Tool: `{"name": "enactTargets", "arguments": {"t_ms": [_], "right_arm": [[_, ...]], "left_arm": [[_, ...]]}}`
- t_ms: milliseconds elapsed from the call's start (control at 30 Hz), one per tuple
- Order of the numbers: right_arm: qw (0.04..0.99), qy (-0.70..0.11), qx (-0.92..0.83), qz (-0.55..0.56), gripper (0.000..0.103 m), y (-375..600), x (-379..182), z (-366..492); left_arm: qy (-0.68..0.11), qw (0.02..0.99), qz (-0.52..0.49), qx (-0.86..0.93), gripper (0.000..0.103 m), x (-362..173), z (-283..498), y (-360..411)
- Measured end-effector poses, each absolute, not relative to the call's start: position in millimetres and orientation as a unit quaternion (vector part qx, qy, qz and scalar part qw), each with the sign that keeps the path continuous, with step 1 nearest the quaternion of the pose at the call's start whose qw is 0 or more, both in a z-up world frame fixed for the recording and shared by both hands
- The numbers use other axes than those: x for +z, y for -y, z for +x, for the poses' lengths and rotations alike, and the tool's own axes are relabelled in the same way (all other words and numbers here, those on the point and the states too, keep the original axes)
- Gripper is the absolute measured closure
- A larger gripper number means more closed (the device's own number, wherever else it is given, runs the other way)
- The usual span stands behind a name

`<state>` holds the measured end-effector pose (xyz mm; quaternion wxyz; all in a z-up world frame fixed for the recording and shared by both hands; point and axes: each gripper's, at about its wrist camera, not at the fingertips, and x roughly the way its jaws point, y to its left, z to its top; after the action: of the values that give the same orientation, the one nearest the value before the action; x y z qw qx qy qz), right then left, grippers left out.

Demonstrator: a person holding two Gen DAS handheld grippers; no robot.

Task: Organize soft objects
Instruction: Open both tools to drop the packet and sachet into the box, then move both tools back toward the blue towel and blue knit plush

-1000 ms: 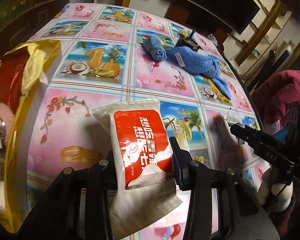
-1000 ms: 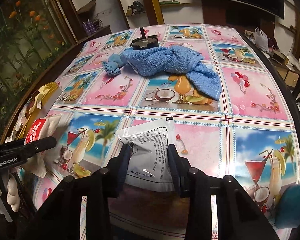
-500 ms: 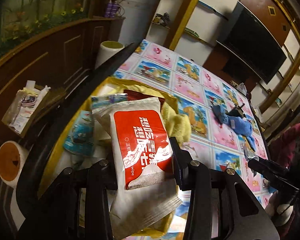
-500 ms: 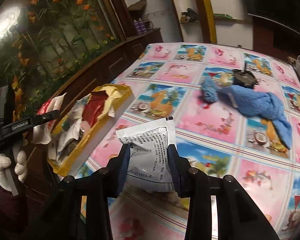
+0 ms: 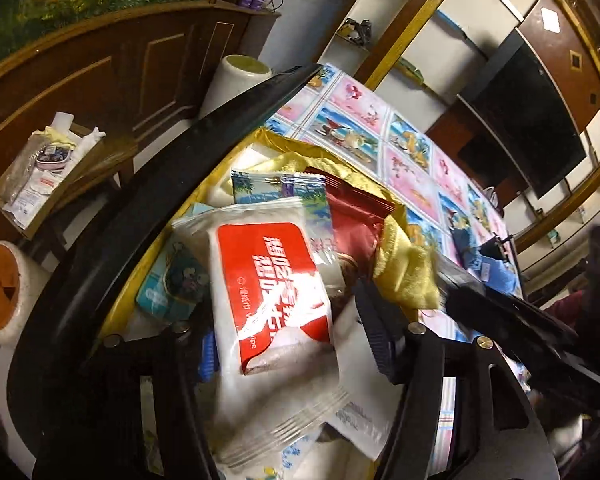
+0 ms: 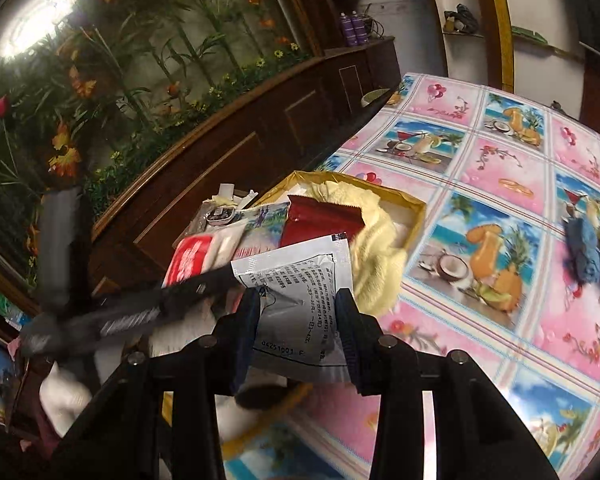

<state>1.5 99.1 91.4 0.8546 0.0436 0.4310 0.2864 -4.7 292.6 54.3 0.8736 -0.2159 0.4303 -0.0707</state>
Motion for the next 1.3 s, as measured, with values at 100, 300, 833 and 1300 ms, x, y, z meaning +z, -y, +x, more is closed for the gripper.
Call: {"name": "enactTargets", "arguments": {"t_ms": [100, 300, 833, 1300], "right_arm": [[0.849, -0.44, 0.285, 0.06, 0.061, -105.8, 82.5, 12.5], [0.861, -0.424, 0.273, 0.063, 0.048, -112.1, 69.1, 10.4], [0.884, -0.383, 0.245, 0.105, 0.04, -50.3, 82.0, -21.7], [0.892, -0.375, 0.227, 0.113, 0.04, -6.5, 79.5, -57.8]], "left_arm": [[-0.417, 0.887, -0.191, -0.051, 0.041, 60.6, -19.2, -288.7], [-0.367, 0.92, -0.136, 0.031, 0.03, 71.0, -45.4, -281.3], [-0.353, 0.927, -0.035, 0.124, 0.029, 71.6, -77.9, -254.6], [-0.339, 0.934, 0.003, 0.113, 0.03, 89.1, -102.2, -214.0]]}}
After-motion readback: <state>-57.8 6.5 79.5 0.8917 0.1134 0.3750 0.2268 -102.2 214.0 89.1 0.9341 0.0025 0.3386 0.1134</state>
